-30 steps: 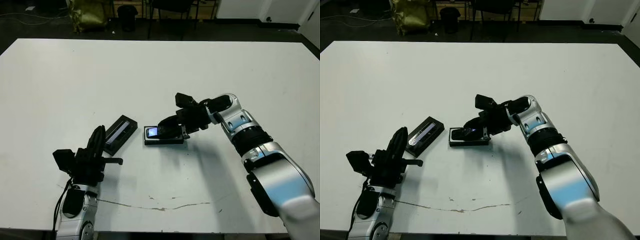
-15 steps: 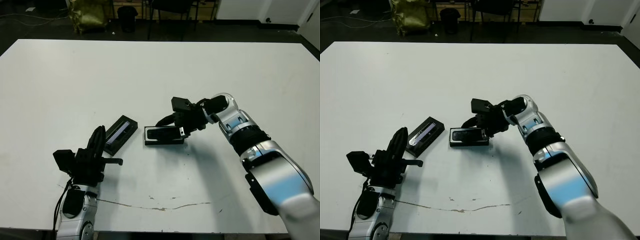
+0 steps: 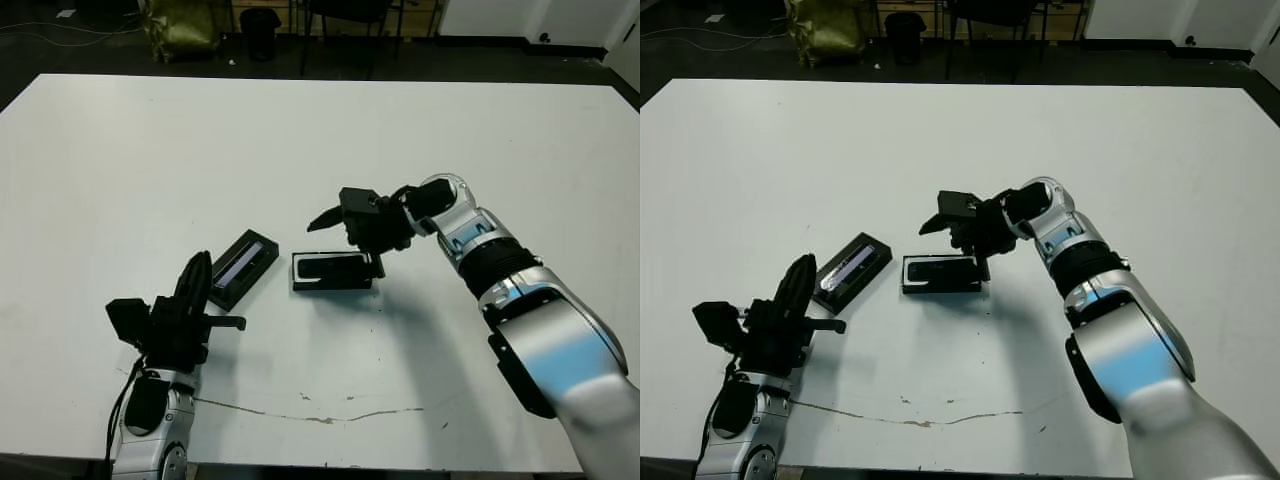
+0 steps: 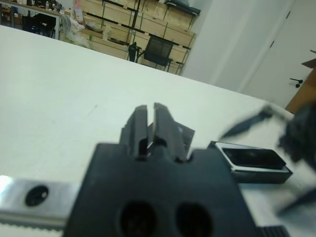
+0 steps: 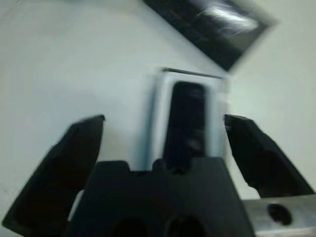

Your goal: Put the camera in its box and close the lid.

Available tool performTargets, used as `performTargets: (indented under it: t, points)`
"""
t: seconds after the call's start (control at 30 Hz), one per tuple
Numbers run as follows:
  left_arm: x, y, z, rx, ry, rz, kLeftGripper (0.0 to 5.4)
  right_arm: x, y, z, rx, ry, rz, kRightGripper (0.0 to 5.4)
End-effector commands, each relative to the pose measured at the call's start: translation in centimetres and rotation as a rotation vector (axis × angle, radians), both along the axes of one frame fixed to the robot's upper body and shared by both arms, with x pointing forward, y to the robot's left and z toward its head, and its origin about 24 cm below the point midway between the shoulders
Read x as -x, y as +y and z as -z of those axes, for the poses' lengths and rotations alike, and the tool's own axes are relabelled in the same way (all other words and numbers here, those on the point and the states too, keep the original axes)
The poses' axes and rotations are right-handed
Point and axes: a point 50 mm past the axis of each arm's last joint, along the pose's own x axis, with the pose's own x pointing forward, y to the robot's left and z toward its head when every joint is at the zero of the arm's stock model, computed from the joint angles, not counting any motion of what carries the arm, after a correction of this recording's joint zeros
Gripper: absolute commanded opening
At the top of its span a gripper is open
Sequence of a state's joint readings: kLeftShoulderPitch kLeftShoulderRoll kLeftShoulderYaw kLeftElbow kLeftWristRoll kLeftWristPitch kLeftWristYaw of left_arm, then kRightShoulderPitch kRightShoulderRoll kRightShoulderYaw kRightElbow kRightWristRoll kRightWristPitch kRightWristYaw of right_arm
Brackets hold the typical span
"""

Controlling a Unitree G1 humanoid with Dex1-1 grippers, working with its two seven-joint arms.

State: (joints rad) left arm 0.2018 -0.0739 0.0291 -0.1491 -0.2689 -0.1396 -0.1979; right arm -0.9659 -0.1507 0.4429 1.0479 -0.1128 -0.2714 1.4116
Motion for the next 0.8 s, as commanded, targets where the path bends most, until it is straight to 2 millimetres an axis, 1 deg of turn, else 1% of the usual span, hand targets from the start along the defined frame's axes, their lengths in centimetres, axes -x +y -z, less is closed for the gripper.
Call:
performTargets:
  t: [0.03, 0.13, 0.2, 0.27, 0.37, 0.53, 0.67, 0.7, 0.8]
  points:
    - [0.2, 0.3, 0.6, -0.020, 0.031, -0.003, 0.00, 0.2, -1.5, 0.7, 0.008, 0.043, 0.043, 5.39]
    - [0.3, 0.3, 0.5, -0.027, 0.039, -0.007, 0.00, -0.3, -2.5, -0.9, -0.081, 0.041, 0.096, 5.39]
    - [0.3, 0.3, 0.5, -0.032, 0.029, -0.002, 0.00, -0.5, -3.1, -2.3, -0.148, 0.056, 0.128, 5.39]
    - [0.3, 0.3, 0.4, -0.049, 0.034, -0.010, 0.00, -0.5, -3.5, -3.9, -0.223, 0.042, 0.132, 5.39]
    - [0.3, 0.1, 0.3, -0.036, 0.039, -0.014, 0.00, -0.1, -4.0, -5.7, -0.288, 0.025, 0.121, 5.39]
    - [0.2, 0.0, 0.2, -0.032, 0.031, -0.012, 0.00, 0.6, -4.3, -6.9, -0.307, 0.023, 0.132, 5.39]
    - [0.2, 0.0, 0.2, -0.040, 0.029, -0.015, 0.00, 0.9, -4.6, -7.8, -0.409, -0.023, 0.141, 5.39]
    - [0.2, 0.1, 0.2, -0.041, 0.028, -0.015, 0.00, 1.0, -4.8, -8.1, -0.438, -0.035, 0.156, 5.39]
    - [0.2, 0.1, 0.1, -0.038, 0.030, -0.018, 0.00, 1.4, -5.5, -9.2, -0.519, -0.094, 0.295, 5.39]
